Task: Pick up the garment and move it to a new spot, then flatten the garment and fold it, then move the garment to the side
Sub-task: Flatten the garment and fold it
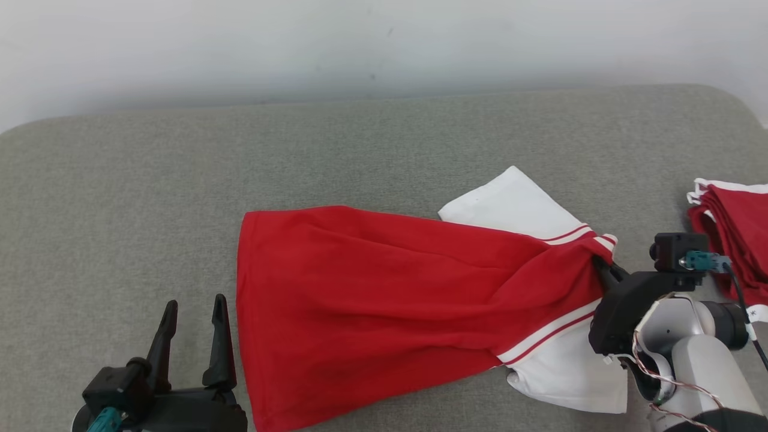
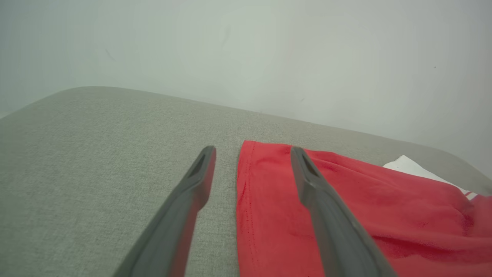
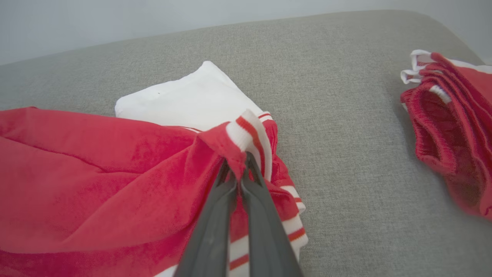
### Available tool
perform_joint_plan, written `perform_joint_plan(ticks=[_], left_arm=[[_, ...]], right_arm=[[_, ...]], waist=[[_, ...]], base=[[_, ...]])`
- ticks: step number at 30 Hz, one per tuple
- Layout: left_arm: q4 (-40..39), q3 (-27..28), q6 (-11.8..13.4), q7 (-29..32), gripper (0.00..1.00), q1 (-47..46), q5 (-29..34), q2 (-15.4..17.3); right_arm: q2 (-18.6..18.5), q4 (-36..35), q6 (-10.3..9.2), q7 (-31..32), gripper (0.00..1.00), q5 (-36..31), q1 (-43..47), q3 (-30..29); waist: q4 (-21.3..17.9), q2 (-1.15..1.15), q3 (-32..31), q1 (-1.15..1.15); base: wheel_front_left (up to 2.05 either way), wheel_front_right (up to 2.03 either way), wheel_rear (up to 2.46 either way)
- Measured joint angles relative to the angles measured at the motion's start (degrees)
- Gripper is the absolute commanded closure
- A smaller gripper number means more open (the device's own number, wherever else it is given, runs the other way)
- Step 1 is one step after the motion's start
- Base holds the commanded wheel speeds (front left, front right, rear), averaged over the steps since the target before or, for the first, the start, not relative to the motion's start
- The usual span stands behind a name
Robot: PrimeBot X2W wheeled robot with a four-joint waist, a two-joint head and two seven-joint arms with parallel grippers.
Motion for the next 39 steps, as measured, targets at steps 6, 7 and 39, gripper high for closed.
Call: perform_joint_plan(ticks=[6,7,39], left_arm=[[0.0,-0.5,0.0,0.0,0.0,-0.2,-0.2,0.0],[0.0,-0.6,0.0,0.0,0.0,-0.2,-0.2,0.0],[-0.5,2.8,2.1,0.0,0.0,7.8,6.1,0.5]], right_arm=[[-1.1,10.8,0.0,-7.3,1.0,-2.3,-6.0,1.4],[-1.2,12.3,0.0,-8.2,1.0,-2.7,-6.8,1.5],[-0.3,-3.2,0.0,-36.6,0.0,-7.1,14.4,5.6]], waist=[[1.8,0.0,0.6,0.0],[2.0,0.0,0.6,0.0],[-2.0,-0.01,-9.4,-0.01]], base=[[0.0,0.0,0.0],[0.0,0.0,0.0],[0.0,0.0,0.0]])
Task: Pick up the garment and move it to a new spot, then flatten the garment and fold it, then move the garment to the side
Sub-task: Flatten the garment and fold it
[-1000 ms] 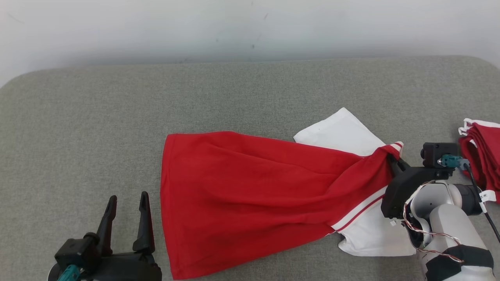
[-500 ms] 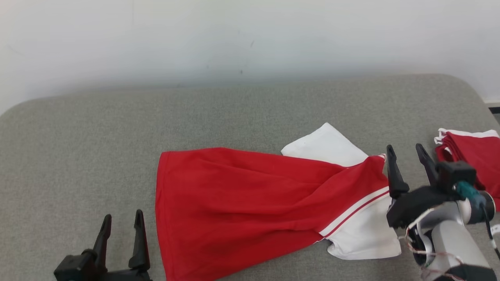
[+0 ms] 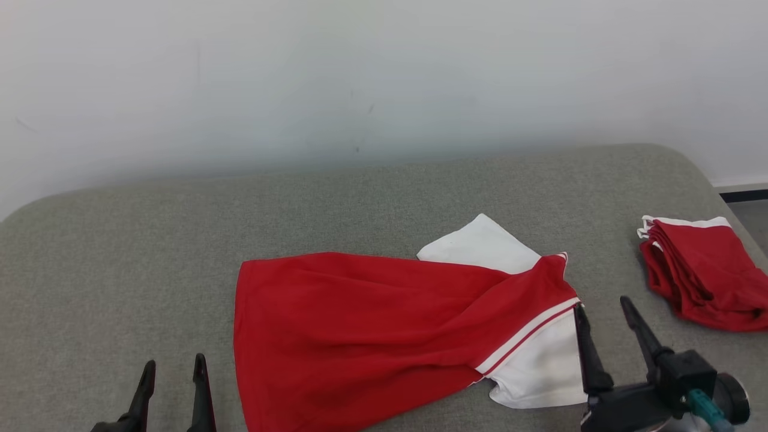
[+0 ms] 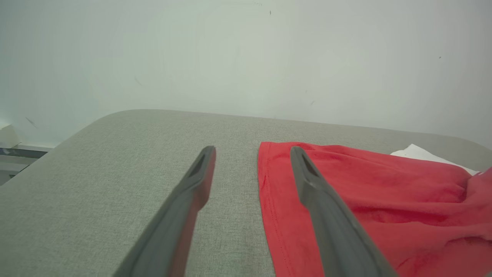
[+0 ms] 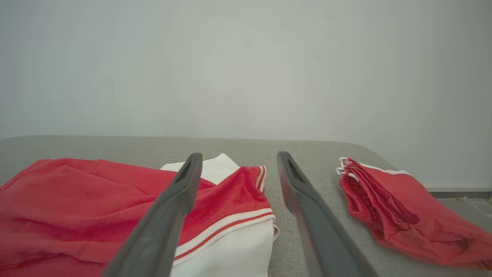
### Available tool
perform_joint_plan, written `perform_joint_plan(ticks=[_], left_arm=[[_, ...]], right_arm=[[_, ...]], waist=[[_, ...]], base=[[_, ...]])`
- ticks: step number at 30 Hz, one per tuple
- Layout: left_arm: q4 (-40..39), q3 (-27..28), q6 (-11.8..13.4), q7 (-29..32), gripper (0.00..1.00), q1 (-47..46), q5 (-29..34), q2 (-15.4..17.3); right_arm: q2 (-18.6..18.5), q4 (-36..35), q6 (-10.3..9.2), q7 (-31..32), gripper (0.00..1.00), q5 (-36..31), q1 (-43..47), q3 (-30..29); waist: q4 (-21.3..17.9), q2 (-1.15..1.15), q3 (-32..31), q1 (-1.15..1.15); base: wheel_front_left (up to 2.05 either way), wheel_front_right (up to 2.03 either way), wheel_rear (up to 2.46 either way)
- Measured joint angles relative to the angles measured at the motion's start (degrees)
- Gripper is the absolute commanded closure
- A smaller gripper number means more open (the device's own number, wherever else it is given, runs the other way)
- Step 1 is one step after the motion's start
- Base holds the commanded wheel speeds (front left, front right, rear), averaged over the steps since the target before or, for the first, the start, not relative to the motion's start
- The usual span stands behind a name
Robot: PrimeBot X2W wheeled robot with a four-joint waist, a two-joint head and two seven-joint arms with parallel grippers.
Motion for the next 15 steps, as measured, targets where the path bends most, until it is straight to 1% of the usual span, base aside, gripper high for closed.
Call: perform_joint_plan(ticks=[7,10,15], left_arm=[[0.2,0.4,0.0,0.0,0.0,1.0,0.1,-0.2],[0.8,0.2,0.1,0.0,0.0,1.4,0.3,-0.3],[1.4,0.1,0.4,0.0,0.0,1.9,0.6,-0.4]], right_arm=[[0.7,-0.4,0.0,0.8,0.0,-1.6,4.4,0.3],[1.4,-0.5,0.0,1.2,0.0,-1.5,5.5,0.9],[2.1,-1.1,0.0,1.5,0.0,-0.5,6.2,-0.1]], waist=[[0.6,0.0,-1.1,0.0],[0.9,0.0,-1.4,0.0],[1.0,0.0,-1.6,0.0]], base=[[0.0,0.0,0.0],[0.0,0.0,0.0],[0.0,0.0,0.0]])
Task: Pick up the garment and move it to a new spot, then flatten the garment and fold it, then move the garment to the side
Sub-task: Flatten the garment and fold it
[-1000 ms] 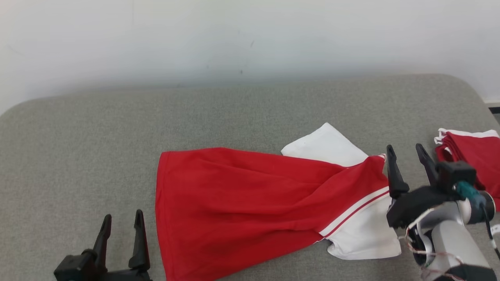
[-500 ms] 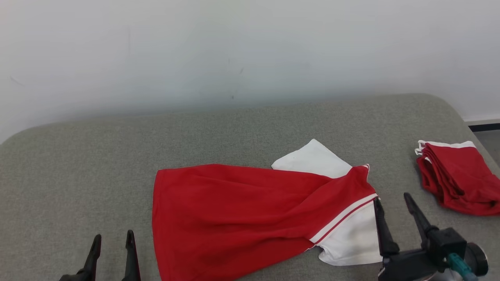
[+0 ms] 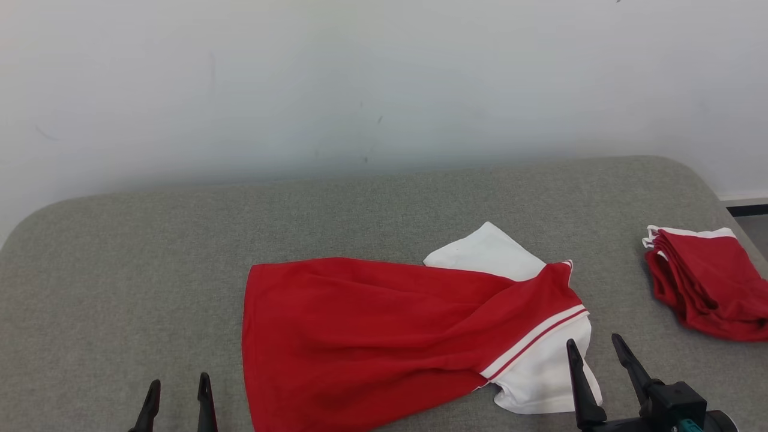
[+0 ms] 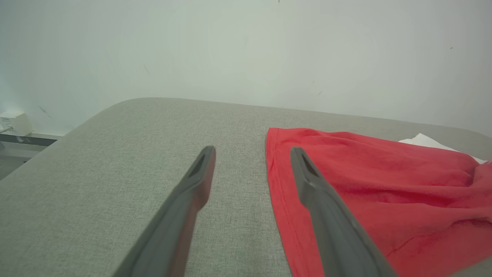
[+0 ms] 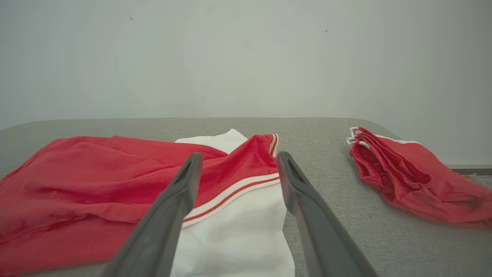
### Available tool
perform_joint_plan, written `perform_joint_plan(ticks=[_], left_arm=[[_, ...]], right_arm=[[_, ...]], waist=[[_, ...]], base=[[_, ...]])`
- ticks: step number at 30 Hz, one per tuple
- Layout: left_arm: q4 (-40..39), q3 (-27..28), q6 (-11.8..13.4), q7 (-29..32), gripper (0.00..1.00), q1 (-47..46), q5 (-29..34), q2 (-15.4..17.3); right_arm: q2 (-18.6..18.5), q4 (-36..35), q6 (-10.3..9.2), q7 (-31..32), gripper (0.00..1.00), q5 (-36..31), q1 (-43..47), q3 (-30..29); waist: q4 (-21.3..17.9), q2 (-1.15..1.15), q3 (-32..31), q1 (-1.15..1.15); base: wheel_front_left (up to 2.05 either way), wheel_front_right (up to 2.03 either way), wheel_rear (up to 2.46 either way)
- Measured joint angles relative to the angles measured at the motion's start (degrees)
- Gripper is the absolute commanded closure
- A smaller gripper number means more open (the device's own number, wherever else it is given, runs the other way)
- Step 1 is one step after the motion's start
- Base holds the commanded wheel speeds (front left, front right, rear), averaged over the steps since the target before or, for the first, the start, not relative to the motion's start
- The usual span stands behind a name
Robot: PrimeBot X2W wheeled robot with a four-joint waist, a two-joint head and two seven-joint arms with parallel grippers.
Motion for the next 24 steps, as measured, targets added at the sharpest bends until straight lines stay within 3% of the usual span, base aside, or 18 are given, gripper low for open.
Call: perform_joint_plan(ticks=[17,24], left_arm=[[0.6,-0.8,-0.5,0.0,0.0,0.0,-0.2,-0.1],[6.0,-4.5,-2.9,0.4,0.0,0.1,-2.3,-0.1]], right_arm=[[1.0,-0.5,0.0,1.3,0.0,-0.6,-0.3,-1.1],[1.2,3.5,0.0,7.0,0.0,0.8,-2.0,-5.6]], waist=[[0.2,0.0,0.9,0.01],[0.1,0.0,1.8,0.01]], base=[[0.0,0.0,0.0],[0.0,0.0,0.0]])
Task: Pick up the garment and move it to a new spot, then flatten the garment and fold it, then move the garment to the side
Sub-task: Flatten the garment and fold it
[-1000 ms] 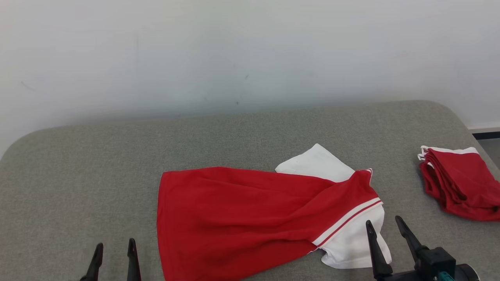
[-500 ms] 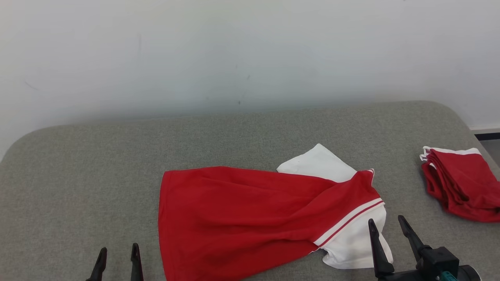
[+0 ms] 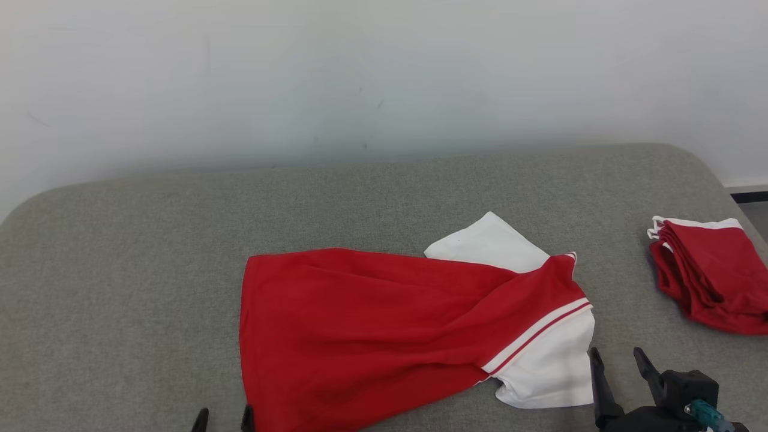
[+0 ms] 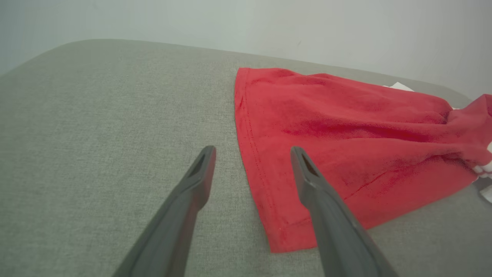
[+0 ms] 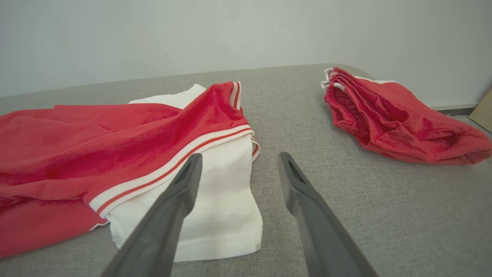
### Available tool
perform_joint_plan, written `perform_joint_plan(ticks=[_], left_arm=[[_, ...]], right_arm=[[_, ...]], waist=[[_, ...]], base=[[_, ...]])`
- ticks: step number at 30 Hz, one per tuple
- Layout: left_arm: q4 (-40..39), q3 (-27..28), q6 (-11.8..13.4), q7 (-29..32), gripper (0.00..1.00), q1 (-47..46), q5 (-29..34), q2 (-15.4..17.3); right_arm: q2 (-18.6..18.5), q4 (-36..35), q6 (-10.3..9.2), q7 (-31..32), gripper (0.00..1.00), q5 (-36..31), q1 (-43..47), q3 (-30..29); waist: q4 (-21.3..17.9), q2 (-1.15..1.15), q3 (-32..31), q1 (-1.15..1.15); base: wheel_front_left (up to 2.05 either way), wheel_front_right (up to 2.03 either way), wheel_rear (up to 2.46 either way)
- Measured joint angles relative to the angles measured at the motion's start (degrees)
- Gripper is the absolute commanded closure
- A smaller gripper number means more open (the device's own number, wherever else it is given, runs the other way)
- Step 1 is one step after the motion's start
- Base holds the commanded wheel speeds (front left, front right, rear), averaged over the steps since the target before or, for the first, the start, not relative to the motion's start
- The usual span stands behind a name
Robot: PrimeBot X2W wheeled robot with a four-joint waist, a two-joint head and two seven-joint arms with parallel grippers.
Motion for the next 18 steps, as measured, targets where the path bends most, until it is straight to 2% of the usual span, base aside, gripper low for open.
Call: perform_joint_plan(ticks=[10,18], left_arm=[[8.3,-3.6,-0.1,3.6,0.0,-2.6,0.3,0.1],[12.5,-5.2,-0.9,5.7,0.0,-6.2,0.3,0.2]], right_arm=[[0.1,11.2,0.0,9.5,0.0,-1.3,-6.4,-2.9],[0.2,19.9,0.0,14.5,0.0,-4.3,-11.2,-3.1]], waist=[[-0.1,0.0,2.4,0.0],[0.6,0.0,4.5,0.0]], base=[[0.0,0.0,0.0],[0.0,0.0,0.0]])
